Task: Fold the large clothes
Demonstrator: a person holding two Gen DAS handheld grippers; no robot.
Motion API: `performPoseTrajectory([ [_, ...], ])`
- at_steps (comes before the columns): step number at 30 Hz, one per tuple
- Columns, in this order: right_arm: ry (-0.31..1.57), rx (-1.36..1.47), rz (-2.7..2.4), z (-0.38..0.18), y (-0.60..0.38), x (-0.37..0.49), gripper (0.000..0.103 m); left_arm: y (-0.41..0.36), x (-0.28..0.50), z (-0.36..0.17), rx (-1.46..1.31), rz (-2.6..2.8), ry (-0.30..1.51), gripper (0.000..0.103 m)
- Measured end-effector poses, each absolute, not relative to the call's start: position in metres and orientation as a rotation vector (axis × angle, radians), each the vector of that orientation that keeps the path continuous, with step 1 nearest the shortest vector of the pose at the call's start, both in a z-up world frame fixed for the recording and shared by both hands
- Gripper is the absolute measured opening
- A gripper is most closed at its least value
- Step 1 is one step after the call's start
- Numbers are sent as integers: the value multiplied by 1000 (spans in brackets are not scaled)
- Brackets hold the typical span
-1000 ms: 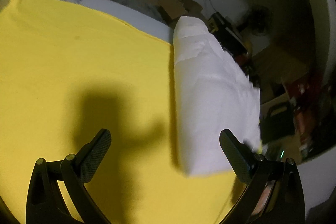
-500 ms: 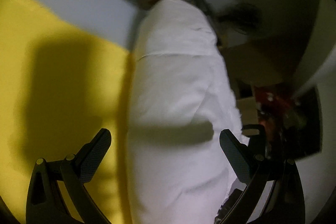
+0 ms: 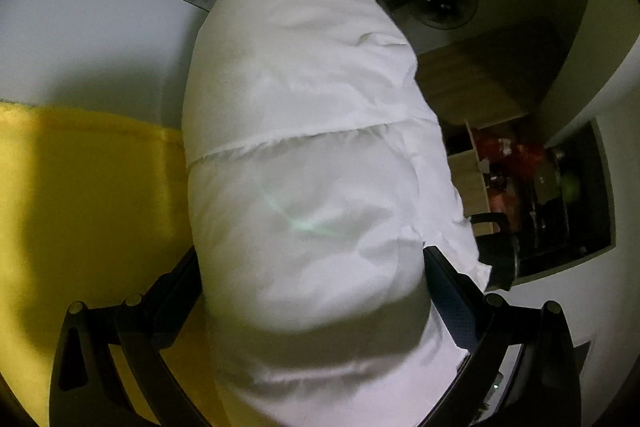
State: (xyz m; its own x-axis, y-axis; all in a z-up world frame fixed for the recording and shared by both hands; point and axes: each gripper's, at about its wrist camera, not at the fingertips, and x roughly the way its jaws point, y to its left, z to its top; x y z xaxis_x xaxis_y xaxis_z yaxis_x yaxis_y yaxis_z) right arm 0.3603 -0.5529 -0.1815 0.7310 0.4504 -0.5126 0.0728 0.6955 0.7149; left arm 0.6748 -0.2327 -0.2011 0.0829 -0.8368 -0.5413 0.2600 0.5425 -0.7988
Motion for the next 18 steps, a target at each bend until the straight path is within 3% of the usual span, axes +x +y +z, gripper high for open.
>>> performPoseTrajectory([
  [3,736,780,234,-181,-552,361,51,-234,678,-205,-616,-889,1224,101],
  [5,736,780,234,-182,-551,362,51,-237,674,-205,-585,-894,1200,91],
  [8,735,777,236,-181,-551,363,51,-239,668,-204,-570,-913,1196,65],
  [11,732,775,236,-181,-550,363,50,-239,667,-196,-535,-927,1180,47],
  [18,674,754,235,-172,-546,354,34,-238,643,-180,-464,-914,1100,29],
])
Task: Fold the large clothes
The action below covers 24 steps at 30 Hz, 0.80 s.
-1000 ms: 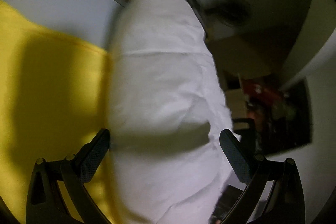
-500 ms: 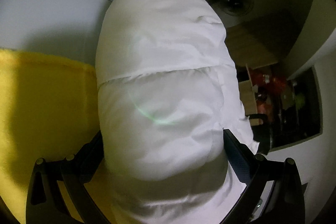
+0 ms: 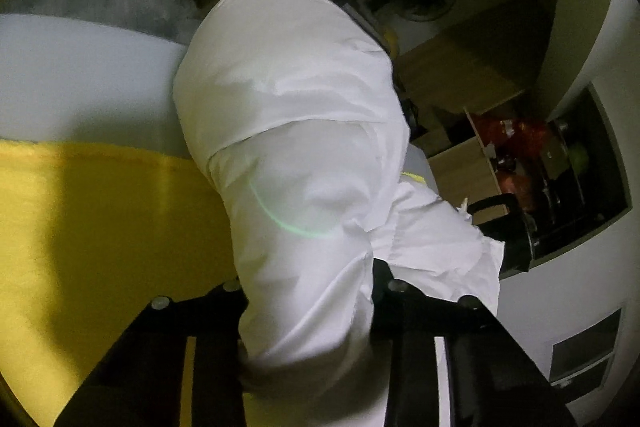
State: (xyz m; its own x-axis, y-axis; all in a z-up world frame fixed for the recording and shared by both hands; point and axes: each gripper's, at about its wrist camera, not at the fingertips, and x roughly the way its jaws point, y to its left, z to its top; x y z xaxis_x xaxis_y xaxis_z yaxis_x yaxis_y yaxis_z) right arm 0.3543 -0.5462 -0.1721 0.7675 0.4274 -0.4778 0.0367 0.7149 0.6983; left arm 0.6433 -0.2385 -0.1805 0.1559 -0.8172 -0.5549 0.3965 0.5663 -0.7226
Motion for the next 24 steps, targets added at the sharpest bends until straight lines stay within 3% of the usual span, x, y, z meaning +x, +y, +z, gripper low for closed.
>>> performPoseTrajectory([
  [6,589,655,300,-138,-525,341,31,-219,619,-130,-447,-902,1037,27],
  [14,554,556,421,-54,-451,298,31,-129,547,-25,-365,-885,914,27],
  [19,569,477,484,-38,-396,247,31,-72,500,-32,-359,-866,912,27],
  [24,631,447,500,-59,-356,213,31,-26,464,-86,-402,-838,960,27],
])
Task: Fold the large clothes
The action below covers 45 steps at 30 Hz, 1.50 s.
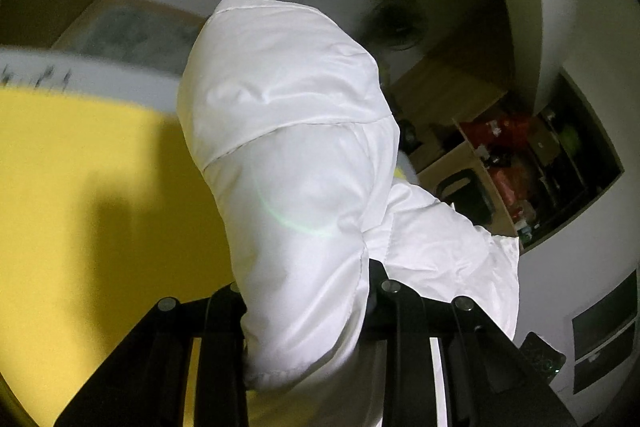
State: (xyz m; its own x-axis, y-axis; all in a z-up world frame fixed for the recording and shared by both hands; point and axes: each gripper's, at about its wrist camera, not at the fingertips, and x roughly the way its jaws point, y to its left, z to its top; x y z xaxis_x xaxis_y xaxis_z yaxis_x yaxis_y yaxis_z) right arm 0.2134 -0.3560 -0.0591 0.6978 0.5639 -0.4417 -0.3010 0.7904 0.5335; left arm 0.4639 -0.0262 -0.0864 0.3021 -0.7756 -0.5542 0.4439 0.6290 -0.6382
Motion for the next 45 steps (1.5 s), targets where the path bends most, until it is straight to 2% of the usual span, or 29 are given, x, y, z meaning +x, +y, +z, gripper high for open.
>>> performPoseTrajectory([
  [9,787,444,459,-111,-331,202,31,-9,442,-183,-417,-800,1073,28],
  [18,739,413,441,-78,-327,200,31,-10,444,-162,-422,-847,1033,29],
  [20,753,396,428,-84,-325,202,33,-7,452,-177,-405,-817,1072,35],
  [21,769,406,422,-95,-321,201,34,-7,455,-190,-391,-789,1104,41],
  [23,809,467,408,-117,-326,207,56,-18,454,-200,-414,-762,1118,59],
  [24,812,492,408,-121,-329,208,60,-16,456,-200,-415,-742,1123,67],
  [25,820,519,407,-126,-331,208,71,-14,456,-198,-401,-707,1123,84],
  [26,830,543,404,-131,-335,207,81,-11,454,-193,-383,-677,1106,91],
  [30,762,515,358,-115,-356,191,82,16,432,-147,-369,-583,959,93],
  [31,736,510,342,-108,-363,185,82,22,424,-132,-352,-531,927,96],
  [32,713,507,315,-100,-371,179,82,26,411,-115,-329,-483,878,103],
  [37,574,450,195,-48,-395,141,83,25,303,-45,-76,-260,594,103],
  [39,510,401,171,-24,-389,126,86,13,258,-33,-13,-206,514,103],
  [40,489,374,161,-15,-382,120,91,5,237,-26,2,-196,488,103],
  [41,467,331,140,-3,-372,113,101,0,215,-22,5,-183,466,103],
  [45,367,171,71,25,-328,86,103,9,142,-17,-28,-59,406,103],
])
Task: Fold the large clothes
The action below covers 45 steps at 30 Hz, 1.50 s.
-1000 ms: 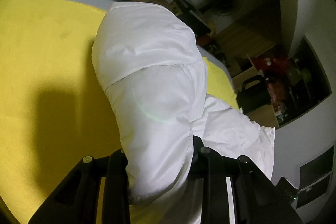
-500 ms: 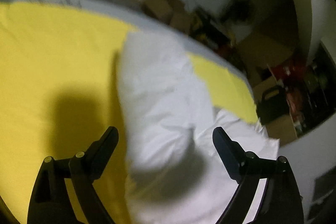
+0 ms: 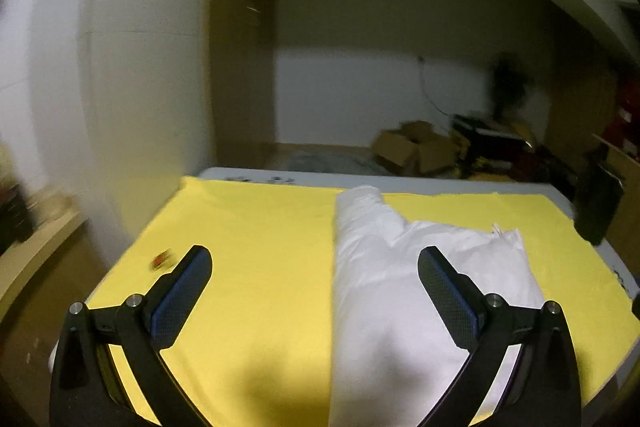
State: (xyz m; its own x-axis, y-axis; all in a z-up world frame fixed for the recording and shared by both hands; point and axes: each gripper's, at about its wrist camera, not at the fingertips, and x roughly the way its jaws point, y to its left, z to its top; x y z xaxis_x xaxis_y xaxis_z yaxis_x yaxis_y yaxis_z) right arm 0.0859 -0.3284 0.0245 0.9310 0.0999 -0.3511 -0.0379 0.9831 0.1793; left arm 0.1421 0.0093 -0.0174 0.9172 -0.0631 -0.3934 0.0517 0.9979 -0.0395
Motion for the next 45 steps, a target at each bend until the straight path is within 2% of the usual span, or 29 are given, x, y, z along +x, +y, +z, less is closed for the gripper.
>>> performPoseTrajectory([
  [6,329,-11,-16,39,-273,41,103,43,51,-41,-133,58,390,103],
  [12,377,-47,-24,35,-244,8,103,35,-22,-59,-48,138,369,103],
  [16,451,-26,7,22,-239,-5,103,12,-31,-66,-37,70,404,103],
  [22,433,-54,1,25,-235,-15,103,-7,-39,-65,12,88,396,103],
  [45,442,-49,-21,20,-234,-13,103,-8,-37,-77,1,89,462,103],
])
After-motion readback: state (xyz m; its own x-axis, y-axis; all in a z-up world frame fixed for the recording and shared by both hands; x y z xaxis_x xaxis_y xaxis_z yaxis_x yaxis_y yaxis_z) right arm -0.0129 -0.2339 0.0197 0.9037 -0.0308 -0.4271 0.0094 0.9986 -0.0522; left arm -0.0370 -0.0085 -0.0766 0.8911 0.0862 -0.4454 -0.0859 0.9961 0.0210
